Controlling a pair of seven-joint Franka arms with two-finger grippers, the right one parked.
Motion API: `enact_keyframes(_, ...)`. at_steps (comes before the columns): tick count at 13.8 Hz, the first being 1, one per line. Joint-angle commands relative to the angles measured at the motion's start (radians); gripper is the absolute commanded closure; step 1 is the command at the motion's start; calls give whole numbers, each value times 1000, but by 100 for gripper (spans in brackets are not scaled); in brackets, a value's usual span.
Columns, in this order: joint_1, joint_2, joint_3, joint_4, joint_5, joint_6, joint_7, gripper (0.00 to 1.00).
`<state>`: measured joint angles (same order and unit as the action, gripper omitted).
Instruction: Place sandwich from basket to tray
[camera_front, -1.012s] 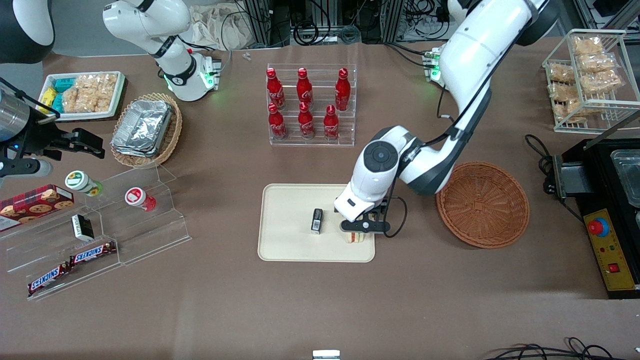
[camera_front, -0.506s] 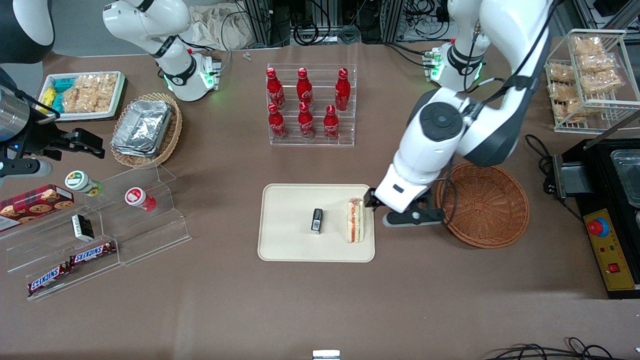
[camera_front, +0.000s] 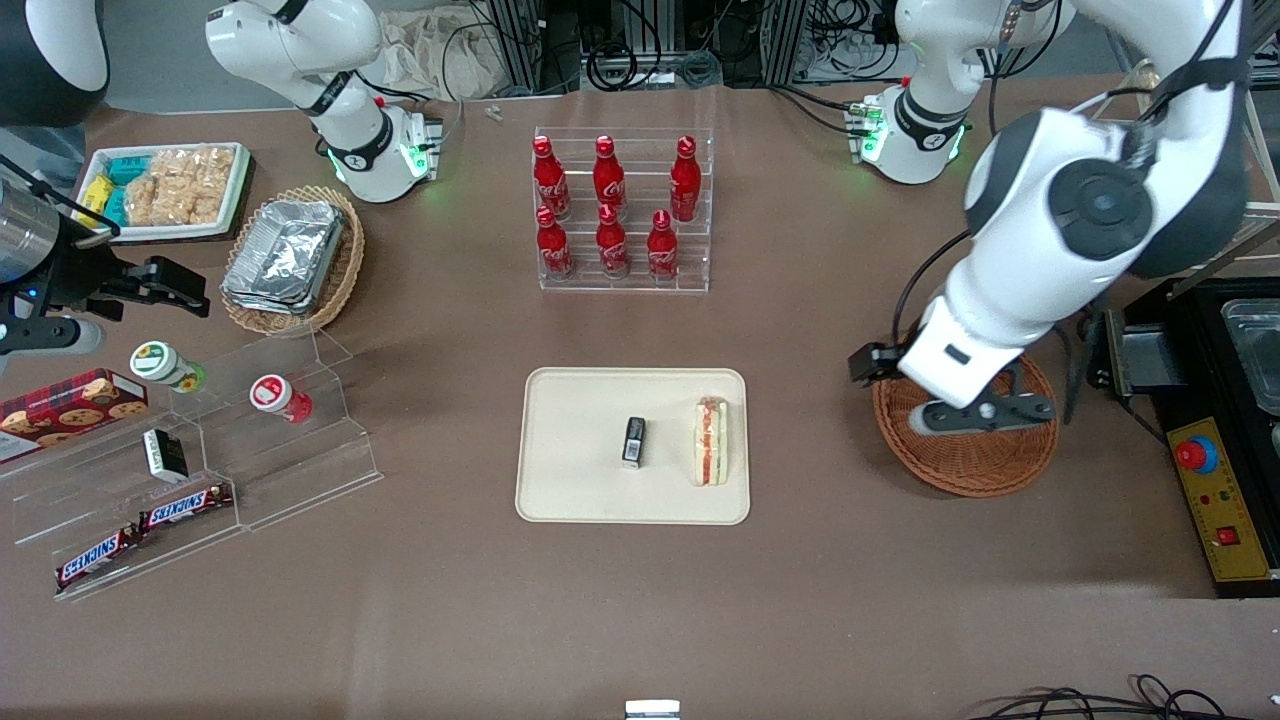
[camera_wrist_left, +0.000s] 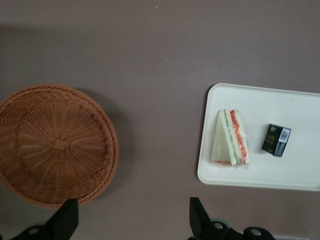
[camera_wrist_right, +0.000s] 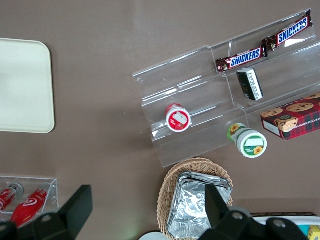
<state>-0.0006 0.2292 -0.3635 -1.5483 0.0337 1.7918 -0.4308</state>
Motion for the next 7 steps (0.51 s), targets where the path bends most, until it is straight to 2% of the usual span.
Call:
enact_keyframes(1,39,-91,18,-16,-55,-84,70,0)
enact_keyframes(7,28,-214,158,-35,-86,-242,289,0)
